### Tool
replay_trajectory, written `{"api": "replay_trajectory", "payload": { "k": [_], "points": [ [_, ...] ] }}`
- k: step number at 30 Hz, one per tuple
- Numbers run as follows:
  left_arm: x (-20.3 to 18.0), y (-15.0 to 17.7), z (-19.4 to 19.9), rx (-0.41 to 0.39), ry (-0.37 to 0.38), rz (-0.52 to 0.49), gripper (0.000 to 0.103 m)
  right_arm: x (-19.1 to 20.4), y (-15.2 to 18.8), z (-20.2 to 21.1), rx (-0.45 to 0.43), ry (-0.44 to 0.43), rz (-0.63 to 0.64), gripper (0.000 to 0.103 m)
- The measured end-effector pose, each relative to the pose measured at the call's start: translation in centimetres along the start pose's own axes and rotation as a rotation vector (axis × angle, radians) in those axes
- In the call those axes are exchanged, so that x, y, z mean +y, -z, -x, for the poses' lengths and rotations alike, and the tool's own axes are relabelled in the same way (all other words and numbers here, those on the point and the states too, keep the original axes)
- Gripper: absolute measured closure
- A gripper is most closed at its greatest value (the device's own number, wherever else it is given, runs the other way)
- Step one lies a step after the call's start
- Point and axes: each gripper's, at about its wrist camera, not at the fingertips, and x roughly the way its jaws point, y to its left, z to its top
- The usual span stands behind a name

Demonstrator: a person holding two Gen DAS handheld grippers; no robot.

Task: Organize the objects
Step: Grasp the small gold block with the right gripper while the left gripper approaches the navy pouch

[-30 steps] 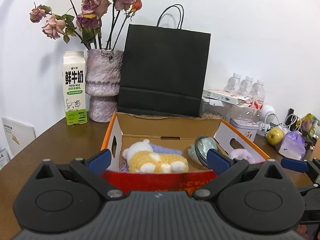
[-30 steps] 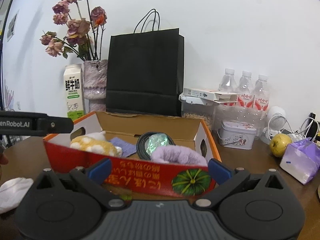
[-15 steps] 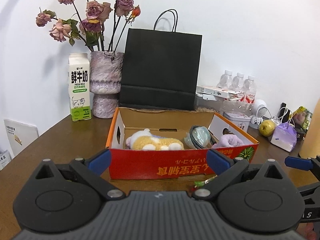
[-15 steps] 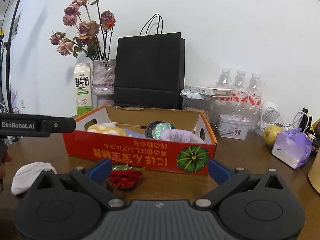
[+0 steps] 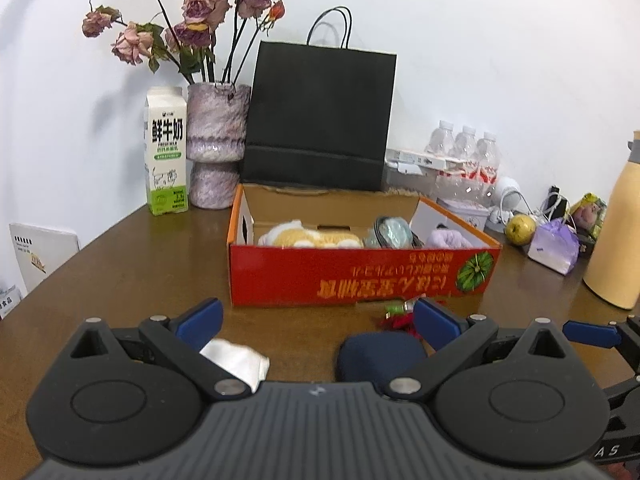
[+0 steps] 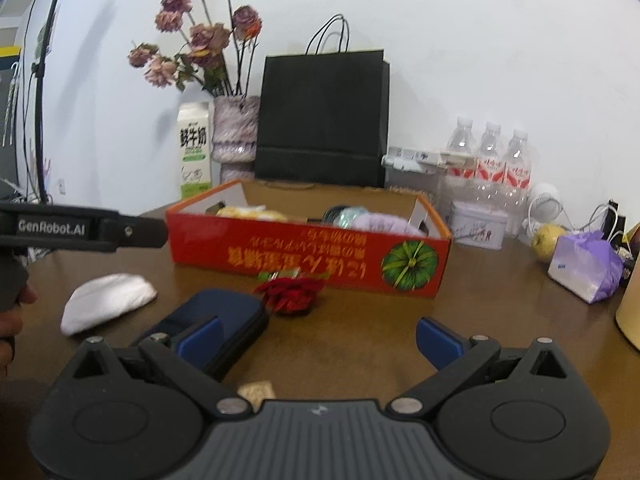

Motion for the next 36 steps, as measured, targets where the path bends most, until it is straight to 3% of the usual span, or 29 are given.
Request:
{"api": "replay_trajectory", "payload": {
  "k": [11,17,22,26,29,32,33,36],
  "points": [
    [1.6,2.6,2.0,0.080,0.008,-0.014,0.000,0.1,1.9,2.6,0.018,0.006,-0.038,0.000],
    [2.9,3.4,2.7,0.107,0.004,-0.026,0.000,1.2,1.9,2.1,0.076,-0.021,0.009,0.003],
    [3.3,3.6,2.8,0.104,0.006,-0.016,0.000,1.1,1.9,-0.2,0.211,-0.047,0.000,0.026],
    [3.2,3.7,2.7,0.106,0.014,-0.019,0.000,1.0,2.1,-1.1,0.238,-0.059,-0.023,0.027],
    [3.1,3.9,2.7,0.109,0.016,-0.023,0.000,1.5,2.0,-1.3,0.235,-0.073,-0.012,0.032],
    [2.9,4.0,2.7,0.114,0.021,-0.028,0.000,1.9,1.8,-1.3,0.221,-0.092,0.003,0.062],
    [2.9,4.0,2.6,0.114,0.023,-0.031,0.000,2.1,1.8,-1.2,0.215,-0.100,0.011,0.081],
    [2.8,4.1,2.6,0.116,0.022,-0.033,0.000,2.3,1.5,-1.0,0.203,-0.082,0.022,0.083]
  ]
}}
